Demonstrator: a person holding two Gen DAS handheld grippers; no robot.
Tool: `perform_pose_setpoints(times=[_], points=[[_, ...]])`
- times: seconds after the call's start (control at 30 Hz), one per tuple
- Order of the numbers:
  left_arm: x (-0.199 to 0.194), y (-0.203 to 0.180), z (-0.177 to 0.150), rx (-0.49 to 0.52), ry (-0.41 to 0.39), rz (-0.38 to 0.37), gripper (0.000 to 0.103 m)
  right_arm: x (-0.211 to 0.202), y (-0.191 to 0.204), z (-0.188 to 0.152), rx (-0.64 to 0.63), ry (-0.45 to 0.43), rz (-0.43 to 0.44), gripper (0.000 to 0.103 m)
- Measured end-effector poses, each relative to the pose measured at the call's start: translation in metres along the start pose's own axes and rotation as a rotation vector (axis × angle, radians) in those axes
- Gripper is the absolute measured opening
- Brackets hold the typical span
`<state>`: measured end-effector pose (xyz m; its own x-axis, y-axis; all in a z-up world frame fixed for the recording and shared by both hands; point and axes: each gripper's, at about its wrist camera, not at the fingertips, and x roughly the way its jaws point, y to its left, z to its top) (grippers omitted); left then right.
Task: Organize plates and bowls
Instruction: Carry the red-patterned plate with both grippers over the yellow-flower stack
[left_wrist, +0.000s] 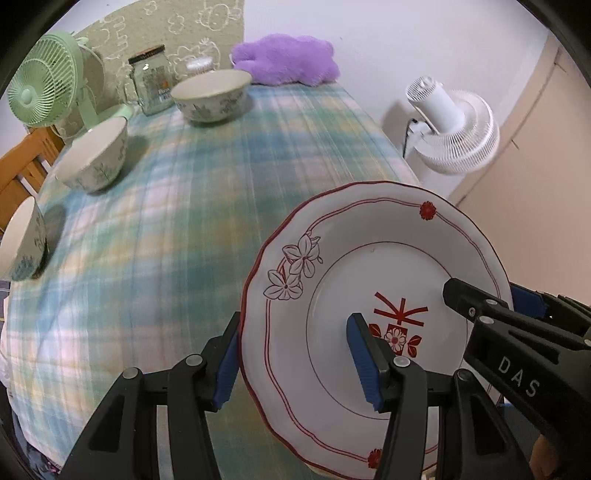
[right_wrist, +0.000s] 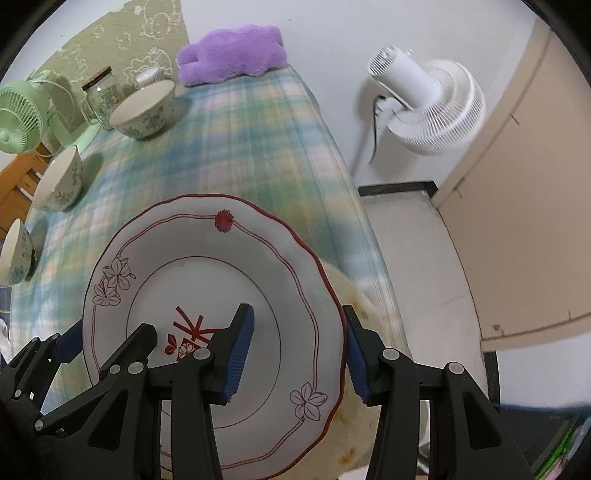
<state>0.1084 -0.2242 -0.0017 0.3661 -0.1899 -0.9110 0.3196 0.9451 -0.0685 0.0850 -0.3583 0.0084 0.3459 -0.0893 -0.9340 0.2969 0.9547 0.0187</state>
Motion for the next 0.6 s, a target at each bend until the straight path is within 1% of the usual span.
perform_pose_setpoints(times=[0.17, 0.27, 0.53, 0.6], points=[[0.004, -0.013, -0.015, 0.016, 0.024, -0.013, 0.055, 0.003, -0.014, -0.023, 0.023, 0.034, -0.013, 0.051], [0.005, -0.024, -0.018, 0.045, 0.018, 0.005, 0.055, 0.006, -0.023, -0.031, 0.038, 0.055, -0.007, 0.051], [0.008, -0.044, -0.019, 0.045, 0.028, 0.008, 0.055, 0.009, -0.046, -0.034, 0.048, 0.082, -0.003, 0.051], [0.012, -0.048, -0.019, 0.039, 0.041, 0.015, 0.055, 0.011, -0.05, -0.034, 0.044, 0.089, -0.002, 0.051]])
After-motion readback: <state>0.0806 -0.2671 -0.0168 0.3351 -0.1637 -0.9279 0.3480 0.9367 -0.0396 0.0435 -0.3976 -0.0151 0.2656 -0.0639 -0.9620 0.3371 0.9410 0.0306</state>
